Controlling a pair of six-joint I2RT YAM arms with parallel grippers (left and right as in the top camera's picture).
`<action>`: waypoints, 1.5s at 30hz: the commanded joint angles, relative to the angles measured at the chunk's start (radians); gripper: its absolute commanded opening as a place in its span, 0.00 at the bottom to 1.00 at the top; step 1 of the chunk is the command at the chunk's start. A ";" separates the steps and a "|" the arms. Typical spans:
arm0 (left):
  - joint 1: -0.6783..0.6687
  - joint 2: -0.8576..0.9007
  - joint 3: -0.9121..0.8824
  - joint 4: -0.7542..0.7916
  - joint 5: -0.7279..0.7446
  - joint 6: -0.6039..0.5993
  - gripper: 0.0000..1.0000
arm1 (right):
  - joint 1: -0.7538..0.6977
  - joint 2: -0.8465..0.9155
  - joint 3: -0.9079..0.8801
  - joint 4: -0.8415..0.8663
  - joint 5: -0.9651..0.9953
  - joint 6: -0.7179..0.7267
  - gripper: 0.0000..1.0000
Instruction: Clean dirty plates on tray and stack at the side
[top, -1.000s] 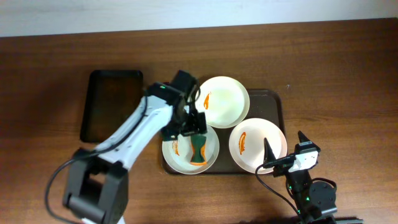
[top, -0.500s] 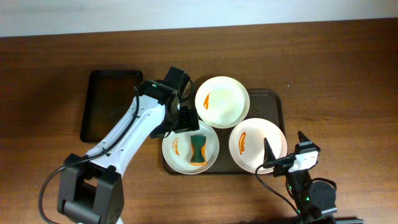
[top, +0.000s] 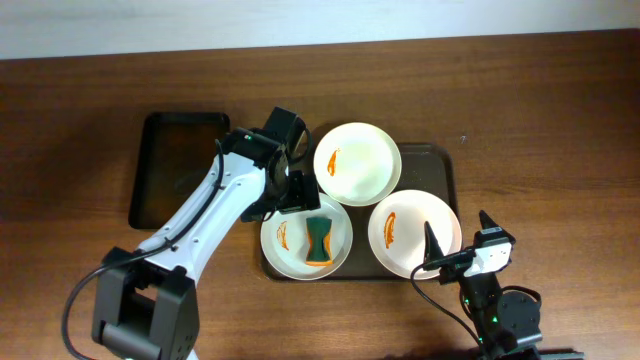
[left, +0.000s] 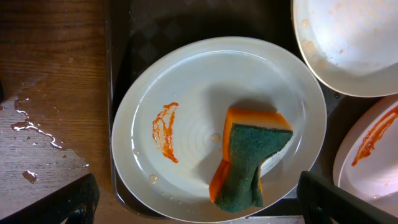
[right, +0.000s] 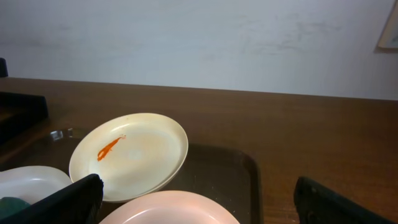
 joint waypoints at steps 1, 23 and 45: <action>0.005 -0.010 0.011 -0.001 -0.015 0.013 1.00 | -0.007 -0.007 -0.005 0.067 -0.076 0.063 0.98; 0.005 -0.010 0.011 0.000 -0.015 0.013 1.00 | -0.009 0.597 1.203 -1.016 -0.414 0.063 0.98; 0.005 -0.010 0.011 0.000 -0.015 0.013 1.00 | 0.015 1.715 1.574 -1.262 -0.396 0.072 0.66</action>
